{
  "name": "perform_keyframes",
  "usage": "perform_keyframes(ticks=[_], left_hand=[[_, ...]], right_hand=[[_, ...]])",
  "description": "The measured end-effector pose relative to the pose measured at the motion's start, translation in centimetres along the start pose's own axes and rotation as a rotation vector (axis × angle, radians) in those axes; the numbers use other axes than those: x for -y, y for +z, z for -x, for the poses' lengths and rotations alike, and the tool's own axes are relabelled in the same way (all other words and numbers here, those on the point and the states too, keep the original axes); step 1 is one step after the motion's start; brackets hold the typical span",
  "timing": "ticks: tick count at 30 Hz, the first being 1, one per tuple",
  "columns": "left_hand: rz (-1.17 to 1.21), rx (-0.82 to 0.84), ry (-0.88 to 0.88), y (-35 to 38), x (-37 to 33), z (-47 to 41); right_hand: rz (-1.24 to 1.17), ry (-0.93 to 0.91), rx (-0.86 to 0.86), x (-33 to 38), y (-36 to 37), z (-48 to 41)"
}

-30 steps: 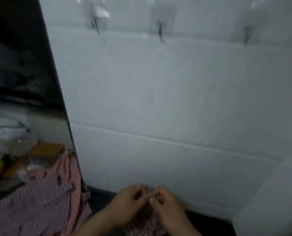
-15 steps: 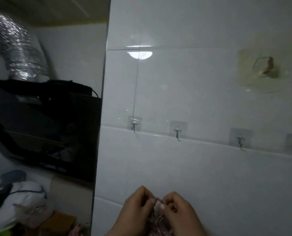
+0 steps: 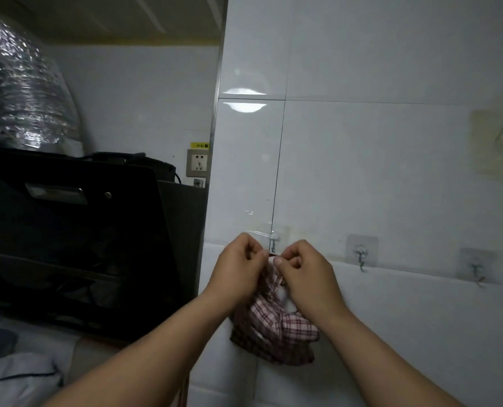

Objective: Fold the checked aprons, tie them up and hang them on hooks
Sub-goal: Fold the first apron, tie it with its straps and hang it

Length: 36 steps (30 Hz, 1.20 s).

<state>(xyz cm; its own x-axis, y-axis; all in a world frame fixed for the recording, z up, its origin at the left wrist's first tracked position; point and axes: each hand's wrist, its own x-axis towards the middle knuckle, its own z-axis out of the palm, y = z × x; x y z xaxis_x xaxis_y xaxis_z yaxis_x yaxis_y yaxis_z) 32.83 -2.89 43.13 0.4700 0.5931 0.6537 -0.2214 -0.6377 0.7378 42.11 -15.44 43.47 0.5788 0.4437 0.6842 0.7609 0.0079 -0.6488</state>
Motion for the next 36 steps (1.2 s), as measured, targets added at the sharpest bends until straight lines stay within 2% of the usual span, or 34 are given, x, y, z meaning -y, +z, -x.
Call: perform_keyframes(ticks=[5,14,16,19,21,23,27,29,32,34,36], left_hand=[[0.048,0.119,0.028,-1.2,-0.3,-2.4],[-0.093,0.083,0.124,-0.7,-0.6,-3.9],[-0.217,0.077,0.16,-0.8,-0.7,-4.0],[-0.54,0.121,0.235,-1.2,-0.5,-3.9],[-0.557,0.179,0.185,-1.4,0.5,-2.9],[-0.346,0.19,0.095,-1.8,1.9,-0.8],[0.124,0.178,-0.024,-2.9,4.4,3.9],[0.183,0.282,-0.043,-3.2,5.4,5.9],[0.215,0.428,-0.094,-3.0,6.2,7.4],[0.195,0.405,-0.093,-2.6,6.2,7.6],[0.155,0.284,-0.066,-1.8,6.1,8.0]], right_hand=[[0.112,-0.034,0.005,1.6,-0.7,-2.3],[0.191,-0.054,0.048,2.7,-1.4,-3.6],[0.325,-0.111,0.043,2.6,-1.3,-3.8],[0.673,-0.241,0.086,2.1,-0.8,-3.8],[0.73,-0.232,0.161,1.9,-0.8,-3.5],[0.635,-0.174,0.176,1.3,-1.5,-2.6],[0.202,0.004,0.057,-0.9,-3.6,0.3],[-0.004,0.069,0.094,-2.5,-4.3,2.3],[-0.126,0.062,0.235,-4.9,-4.5,5.1],[-0.197,0.099,0.317,-6.0,-4.3,6.4],[-0.309,0.168,0.317,-6.3,-3.9,7.2]])
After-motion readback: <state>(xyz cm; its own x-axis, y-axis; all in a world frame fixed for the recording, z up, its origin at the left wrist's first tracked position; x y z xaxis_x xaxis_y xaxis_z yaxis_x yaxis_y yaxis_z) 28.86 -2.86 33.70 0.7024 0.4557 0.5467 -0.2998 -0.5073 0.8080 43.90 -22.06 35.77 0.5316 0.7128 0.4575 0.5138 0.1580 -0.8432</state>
